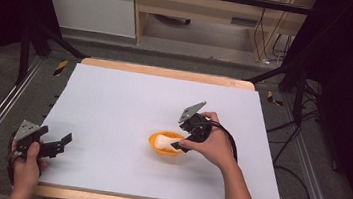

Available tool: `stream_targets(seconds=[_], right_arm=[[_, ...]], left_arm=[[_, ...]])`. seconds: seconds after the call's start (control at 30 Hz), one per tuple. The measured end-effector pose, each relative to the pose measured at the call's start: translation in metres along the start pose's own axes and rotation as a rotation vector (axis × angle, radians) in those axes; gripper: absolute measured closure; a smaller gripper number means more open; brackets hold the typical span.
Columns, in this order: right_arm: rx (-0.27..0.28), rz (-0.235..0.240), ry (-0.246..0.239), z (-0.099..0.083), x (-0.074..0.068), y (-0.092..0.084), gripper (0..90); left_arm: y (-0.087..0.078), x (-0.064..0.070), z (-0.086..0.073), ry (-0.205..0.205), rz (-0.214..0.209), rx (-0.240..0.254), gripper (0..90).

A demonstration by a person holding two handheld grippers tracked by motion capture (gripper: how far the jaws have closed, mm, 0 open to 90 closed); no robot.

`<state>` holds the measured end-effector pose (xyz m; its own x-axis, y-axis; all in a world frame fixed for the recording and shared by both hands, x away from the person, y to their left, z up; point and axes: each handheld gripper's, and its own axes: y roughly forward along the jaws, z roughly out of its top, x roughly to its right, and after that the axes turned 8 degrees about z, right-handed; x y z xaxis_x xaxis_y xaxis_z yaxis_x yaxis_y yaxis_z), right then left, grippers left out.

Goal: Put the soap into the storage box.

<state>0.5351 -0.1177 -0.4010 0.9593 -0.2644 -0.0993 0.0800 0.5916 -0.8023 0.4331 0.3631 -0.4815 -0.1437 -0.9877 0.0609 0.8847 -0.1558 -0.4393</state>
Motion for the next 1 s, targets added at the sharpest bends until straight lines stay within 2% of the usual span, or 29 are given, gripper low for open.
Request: stream_targets(seconds=[0.03, 0.07, 0.13, 0.17, 0.2, 0.23, 0.3, 0.33, 0.4, 0.63, 0.8, 0.83, 1.0], right_arm=[[0.019, -0.028, 0.027, -0.007, 0.002, -0.004, 13.9], [0.019, -0.028, 0.027, -0.007, 0.002, -0.004, 13.9], [0.059, -0.061, 0.082, -0.014, 0.003, -0.009, 8.1], [0.085, -0.077, 0.127, -0.023, 0.006, -0.014, 3.3], [0.085, -0.077, 0.127, -0.023, 0.006, -0.014, 3.3], [0.091, -0.101, 0.140, -0.026, 0.007, -0.016, 2.6], [0.094, -0.179, 0.148, -0.034, 0.006, -0.018, 1.9], [0.097, -0.188, 0.156, -0.037, 0.006, -0.020, 1.6], [0.117, -0.178, 0.192, -0.048, 0.008, -0.024, 0.8], [0.154, -0.179, 0.250, -0.068, 0.011, -0.030, 0.6], [0.144, -0.193, 0.269, -0.083, 0.012, -0.031, 0.6], [0.147, -0.201, 0.288, -0.090, 0.013, -0.031, 0.5], [0.157, -0.213, 0.309, -0.104, 0.012, -0.032, 0.6]], left_arm=[[0.000, 0.000, 0.000, -0.002, 0.000, 0.002, 1.9], [0.000, 0.000, 0.000, -0.002, 0.000, 0.002, 1.9], [0.000, 0.000, 0.000, -0.003, -0.001, 0.001, 1.9], [0.000, 0.000, 0.000, -0.002, 0.001, 0.001, 1.9], [0.000, 0.000, 0.000, -0.002, 0.001, 0.001, 1.9], [0.000, 0.001, 0.000, -0.001, 0.001, 0.001, 1.9], [0.000, 0.001, 0.000, -0.001, 0.002, 0.001, 1.9], [0.000, 0.001, 0.000, -0.002, 0.002, 0.001, 1.9], [0.000, 0.001, 0.000, -0.001, 0.002, 0.001, 1.9], [0.000, 0.001, 0.000, -0.001, 0.003, 0.003, 1.9], [0.000, 0.001, 0.000, 0.000, 0.003, 0.000, 1.9], [0.000, 0.001, 0.000, 0.000, 0.005, 0.001, 1.9], [0.000, 0.001, 0.000, 0.001, 0.005, 0.001, 1.9]])
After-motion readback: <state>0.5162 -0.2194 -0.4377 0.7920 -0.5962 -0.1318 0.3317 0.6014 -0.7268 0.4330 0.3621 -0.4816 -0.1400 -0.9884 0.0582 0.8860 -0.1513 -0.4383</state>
